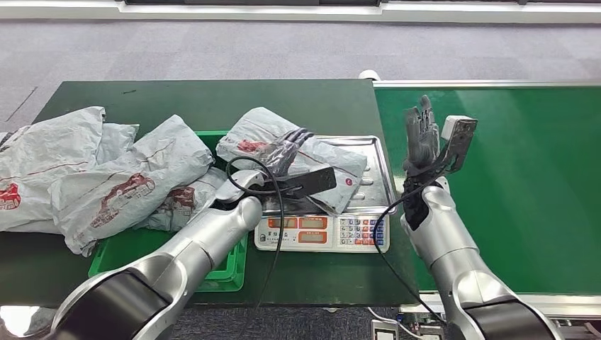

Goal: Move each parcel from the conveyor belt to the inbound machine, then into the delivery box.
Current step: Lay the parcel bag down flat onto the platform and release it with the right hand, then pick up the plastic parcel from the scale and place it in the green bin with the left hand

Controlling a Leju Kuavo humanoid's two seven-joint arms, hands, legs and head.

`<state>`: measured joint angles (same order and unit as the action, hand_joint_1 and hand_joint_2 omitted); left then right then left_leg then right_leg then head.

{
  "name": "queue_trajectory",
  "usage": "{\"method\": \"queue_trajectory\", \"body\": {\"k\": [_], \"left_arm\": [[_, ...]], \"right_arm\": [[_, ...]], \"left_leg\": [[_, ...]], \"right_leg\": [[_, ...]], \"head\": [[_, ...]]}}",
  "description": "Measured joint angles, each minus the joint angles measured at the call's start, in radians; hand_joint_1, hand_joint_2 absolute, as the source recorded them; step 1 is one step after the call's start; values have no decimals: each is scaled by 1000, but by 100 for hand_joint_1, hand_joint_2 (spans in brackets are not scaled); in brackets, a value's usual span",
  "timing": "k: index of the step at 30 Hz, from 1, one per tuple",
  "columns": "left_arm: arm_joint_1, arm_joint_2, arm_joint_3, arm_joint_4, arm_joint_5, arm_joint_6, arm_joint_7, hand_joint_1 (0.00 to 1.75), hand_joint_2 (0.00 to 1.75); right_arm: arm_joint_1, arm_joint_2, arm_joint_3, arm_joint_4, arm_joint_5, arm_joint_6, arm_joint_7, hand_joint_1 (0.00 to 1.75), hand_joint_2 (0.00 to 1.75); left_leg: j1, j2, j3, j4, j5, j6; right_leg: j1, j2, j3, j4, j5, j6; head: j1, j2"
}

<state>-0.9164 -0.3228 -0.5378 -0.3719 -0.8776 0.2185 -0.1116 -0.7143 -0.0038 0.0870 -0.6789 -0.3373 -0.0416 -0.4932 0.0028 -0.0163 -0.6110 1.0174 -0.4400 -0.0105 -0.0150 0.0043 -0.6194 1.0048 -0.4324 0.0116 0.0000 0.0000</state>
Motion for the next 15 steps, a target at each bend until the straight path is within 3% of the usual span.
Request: {"method": "queue_trajectory", "body": {"k": [4, 9, 13, 15], "left_arm": [[-9, 0, -91, 18, -162, 73, 64, 0, 175], [-11, 0, -223, 43, -327, -37, 105, 7, 175], [-17, 0, -267, 53, -343, -80, 98, 175, 175], [-18, 0, -273, 55, -347, -90, 95, 175, 175]], "right_arm": [[14, -3, -20, -50, 1, 3, 23, 0, 0], [33, 1, -31, -123, 11, 9, 37, 0, 0], [51, 2, -32, -162, 16, 16, 40, 0, 0], [54, 2, -32, -168, 17, 18, 41, 0, 0]], "left_leg": [[0, 1, 0, 0, 0, 0], [0, 1, 0, 0, 0, 0], [0, 1, 0, 0, 0, 0], [0, 0, 0, 0, 0, 0]], "right_leg": [[0, 0, 0, 0, 0, 0], [0, 0, 0, 0, 0, 0], [0, 0, 1, 0, 0, 0], [0, 0, 1, 0, 0, 0]], "head": [[0, 0], [0, 0], [0, 0], [0, 0]]}}
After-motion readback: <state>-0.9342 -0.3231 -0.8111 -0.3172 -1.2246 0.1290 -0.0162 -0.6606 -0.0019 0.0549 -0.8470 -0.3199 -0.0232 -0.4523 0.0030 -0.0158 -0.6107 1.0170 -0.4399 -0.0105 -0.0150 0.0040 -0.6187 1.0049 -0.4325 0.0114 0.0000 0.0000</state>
